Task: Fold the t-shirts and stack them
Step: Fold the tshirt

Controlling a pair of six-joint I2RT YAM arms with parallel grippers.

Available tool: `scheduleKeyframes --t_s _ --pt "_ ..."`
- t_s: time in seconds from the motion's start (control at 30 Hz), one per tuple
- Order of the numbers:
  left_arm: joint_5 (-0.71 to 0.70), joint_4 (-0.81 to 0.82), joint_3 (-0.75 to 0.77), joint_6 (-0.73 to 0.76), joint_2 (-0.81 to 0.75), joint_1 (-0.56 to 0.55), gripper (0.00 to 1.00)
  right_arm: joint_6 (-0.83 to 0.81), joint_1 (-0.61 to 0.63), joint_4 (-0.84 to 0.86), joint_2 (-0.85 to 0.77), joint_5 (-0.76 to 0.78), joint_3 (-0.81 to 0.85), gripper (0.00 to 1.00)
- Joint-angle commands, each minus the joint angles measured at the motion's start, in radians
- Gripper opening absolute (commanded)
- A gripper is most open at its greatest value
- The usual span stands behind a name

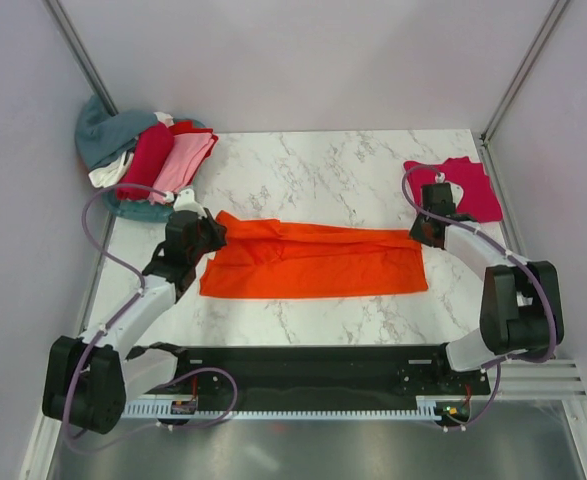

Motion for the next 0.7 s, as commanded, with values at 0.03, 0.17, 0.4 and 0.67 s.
scheduleKeyframes --t_s 0.03,0.17,0.4,0.67 --pt "-0.028 0.038 -0.065 -0.051 -0.063 -0.008 0.02 0.027 -0.005 0.065 -0.068 0.023 -0.055 0.00" --pt "-0.048 0.023 -0.117 -0.070 -0.134 -0.008 0.02 0.024 -0.005 0.079 -0.105 0.037 -0.089 0.00" --pt "-0.056 -0.034 -0.193 -0.091 -0.250 -0.007 0.02 0.028 -0.003 0.127 -0.181 -0.032 -0.169 0.11" --pt "0.010 -0.070 -0.268 -0.172 -0.300 -0.008 0.03 0.117 -0.002 0.194 -0.324 -0.092 -0.327 0.25"
